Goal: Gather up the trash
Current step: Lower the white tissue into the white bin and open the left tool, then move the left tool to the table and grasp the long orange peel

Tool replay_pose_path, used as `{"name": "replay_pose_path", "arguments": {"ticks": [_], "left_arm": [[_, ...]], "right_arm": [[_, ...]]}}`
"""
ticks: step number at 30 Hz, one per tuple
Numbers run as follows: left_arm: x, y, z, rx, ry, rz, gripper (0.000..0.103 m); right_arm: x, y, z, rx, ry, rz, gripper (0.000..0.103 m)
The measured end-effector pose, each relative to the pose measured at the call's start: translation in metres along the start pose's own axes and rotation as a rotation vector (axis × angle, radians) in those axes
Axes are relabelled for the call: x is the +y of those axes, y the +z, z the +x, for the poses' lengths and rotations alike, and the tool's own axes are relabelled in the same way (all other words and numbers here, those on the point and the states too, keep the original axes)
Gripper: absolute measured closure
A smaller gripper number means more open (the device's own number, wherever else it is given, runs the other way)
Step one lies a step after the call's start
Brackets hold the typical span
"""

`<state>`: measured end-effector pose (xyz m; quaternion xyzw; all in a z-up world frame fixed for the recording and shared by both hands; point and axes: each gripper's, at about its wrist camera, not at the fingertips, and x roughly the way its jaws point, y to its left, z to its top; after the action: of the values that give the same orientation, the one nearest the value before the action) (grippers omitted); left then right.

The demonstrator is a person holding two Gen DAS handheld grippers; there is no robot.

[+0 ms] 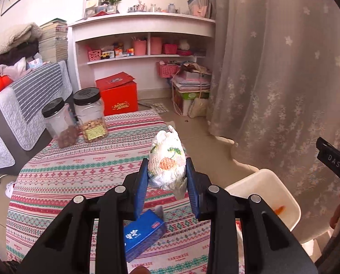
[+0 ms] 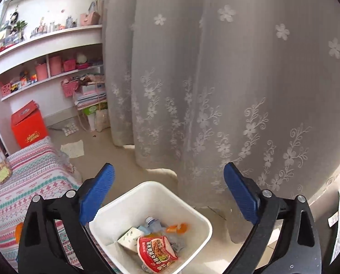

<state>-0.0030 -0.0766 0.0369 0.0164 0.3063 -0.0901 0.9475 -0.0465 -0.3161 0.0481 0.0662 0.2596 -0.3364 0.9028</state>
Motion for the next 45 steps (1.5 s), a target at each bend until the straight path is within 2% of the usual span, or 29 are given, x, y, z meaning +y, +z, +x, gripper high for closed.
{"name": "replay_pose_path", "arguments": {"ticks": [7,12,19,21,22,23,32,35,45], "left_arm": [[-0.061,0.019,0.003,0.017,-0.144,0.037,0.071],[-0.109,0.024,0.006,0.025,-0.21,0.089,0.07],[-0.164,0.017,0.02,0.088,-0.294,0.135,0.069],[-0.178,0.014,0.025,0.112,-0.314,0.158,0.056],[-0.184,0.012,0.026,0.117,-0.31,0.173,0.042],[-0.188,0.01,0.026,0.116,-0.304,0.182,0.034],[-0.195,0.003,0.03,0.13,-0.261,0.229,0.021],[-0.188,0.002,0.034,0.149,-0.24,0.241,0.02],[-0.134,-0.01,0.058,0.224,-0.11,0.246,0.019]], "right_arm": [[-0.043,0.008,0.002,-0.019,-0.053,0.085,0.007],[-0.074,0.013,0.004,-0.027,-0.085,0.155,0.007],[-0.113,0.013,0.013,0.0,-0.121,0.226,0.007],[-0.121,0.012,0.014,0.003,-0.133,0.242,0.007],[-0.125,0.011,0.015,0.005,-0.137,0.249,0.007],[-0.128,0.012,0.015,0.007,-0.14,0.256,0.007],[-0.123,0.01,0.015,0.023,-0.136,0.245,0.007],[-0.115,0.009,0.015,0.034,-0.123,0.229,0.007],[-0.058,0.005,0.011,0.054,-0.055,0.107,0.007]]}}
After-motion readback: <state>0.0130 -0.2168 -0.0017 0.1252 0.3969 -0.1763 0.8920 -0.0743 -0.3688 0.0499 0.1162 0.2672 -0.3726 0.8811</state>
